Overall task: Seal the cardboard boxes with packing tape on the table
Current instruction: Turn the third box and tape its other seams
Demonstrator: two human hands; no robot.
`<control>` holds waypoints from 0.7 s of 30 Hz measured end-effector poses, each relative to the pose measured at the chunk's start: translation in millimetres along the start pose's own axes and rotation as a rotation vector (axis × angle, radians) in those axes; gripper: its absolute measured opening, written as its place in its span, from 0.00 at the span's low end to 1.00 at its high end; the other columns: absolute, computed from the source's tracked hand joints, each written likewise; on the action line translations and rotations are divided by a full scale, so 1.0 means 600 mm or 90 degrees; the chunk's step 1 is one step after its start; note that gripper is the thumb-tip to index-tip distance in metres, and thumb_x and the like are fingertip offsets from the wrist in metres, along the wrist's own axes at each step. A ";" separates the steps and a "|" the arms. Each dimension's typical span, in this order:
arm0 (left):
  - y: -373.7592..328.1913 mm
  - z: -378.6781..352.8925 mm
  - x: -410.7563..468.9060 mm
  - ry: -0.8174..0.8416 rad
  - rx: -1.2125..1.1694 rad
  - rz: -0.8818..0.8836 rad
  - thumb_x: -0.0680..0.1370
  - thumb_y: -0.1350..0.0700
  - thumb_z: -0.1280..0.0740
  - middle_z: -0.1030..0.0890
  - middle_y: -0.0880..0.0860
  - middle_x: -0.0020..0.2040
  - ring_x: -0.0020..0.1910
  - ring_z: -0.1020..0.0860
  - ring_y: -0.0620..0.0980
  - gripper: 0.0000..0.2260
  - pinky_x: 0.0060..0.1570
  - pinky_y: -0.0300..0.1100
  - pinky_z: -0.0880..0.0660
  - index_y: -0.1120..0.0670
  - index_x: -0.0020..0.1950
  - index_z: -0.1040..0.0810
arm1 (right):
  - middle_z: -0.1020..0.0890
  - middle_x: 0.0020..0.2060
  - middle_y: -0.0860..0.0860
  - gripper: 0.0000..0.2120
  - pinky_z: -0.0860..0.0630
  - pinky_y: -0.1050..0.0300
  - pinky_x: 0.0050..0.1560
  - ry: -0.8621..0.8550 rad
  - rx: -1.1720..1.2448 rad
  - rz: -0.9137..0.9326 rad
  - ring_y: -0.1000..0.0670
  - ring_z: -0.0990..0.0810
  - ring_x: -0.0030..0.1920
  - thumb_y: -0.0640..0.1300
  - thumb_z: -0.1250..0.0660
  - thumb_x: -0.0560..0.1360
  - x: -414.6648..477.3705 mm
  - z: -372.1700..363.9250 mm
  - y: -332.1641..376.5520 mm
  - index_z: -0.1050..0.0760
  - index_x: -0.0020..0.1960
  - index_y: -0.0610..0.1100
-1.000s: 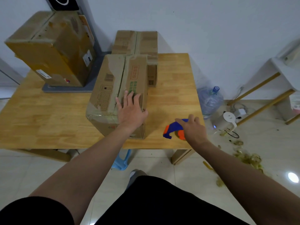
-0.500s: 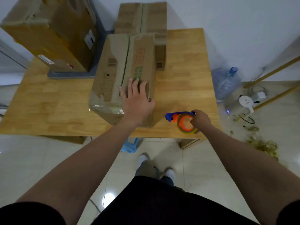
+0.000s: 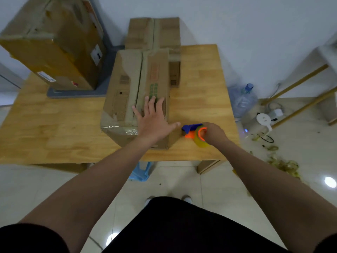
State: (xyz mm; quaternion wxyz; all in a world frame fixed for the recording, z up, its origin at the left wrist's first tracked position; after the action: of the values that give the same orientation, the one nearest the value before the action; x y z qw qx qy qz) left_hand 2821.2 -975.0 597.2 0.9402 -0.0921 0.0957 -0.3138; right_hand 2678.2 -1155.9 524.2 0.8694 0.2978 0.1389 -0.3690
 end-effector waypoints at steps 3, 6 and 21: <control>-0.002 0.035 -0.018 0.039 -0.179 -0.045 0.74 0.31 0.32 0.53 0.49 0.85 0.82 0.61 0.50 0.45 0.77 0.63 0.67 0.45 0.83 0.49 | 0.32 0.76 0.43 0.27 0.33 0.52 0.69 -0.016 -0.009 0.056 0.43 0.32 0.74 0.38 0.38 0.79 -0.033 0.022 0.061 0.36 0.78 0.44; 0.023 0.086 -0.050 0.011 -0.251 -0.107 0.80 0.44 0.31 0.47 0.51 0.84 0.83 0.50 0.53 0.32 0.80 0.60 0.54 0.43 0.81 0.41 | 0.38 0.79 0.43 0.33 0.35 0.53 0.71 -0.066 -0.034 0.123 0.45 0.37 0.77 0.33 0.36 0.76 -0.074 0.049 0.134 0.39 0.79 0.45; 0.221 0.108 -0.118 0.095 -0.053 -0.277 0.83 0.65 0.42 0.33 0.57 0.79 0.79 0.36 0.53 0.25 0.77 0.48 0.37 0.55 0.80 0.35 | 0.30 0.74 0.45 0.30 0.34 0.46 0.73 -0.121 -0.199 0.448 0.42 0.35 0.76 0.28 0.42 0.75 -0.178 -0.076 0.412 0.32 0.75 0.42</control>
State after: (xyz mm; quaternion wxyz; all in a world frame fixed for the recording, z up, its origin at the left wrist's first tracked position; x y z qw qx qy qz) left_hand 2857.0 -820.7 637.3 0.8362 -0.1255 0.1557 -0.5106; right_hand 2782.6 -932.1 640.5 0.9866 0.1556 0.0020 -0.0488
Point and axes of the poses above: each hand's wrist, its own x-axis towards the middle knuckle, its own z-axis out of the back of the hand, y = z × x, the point moved 6 cm from there along x, towards the middle knuckle
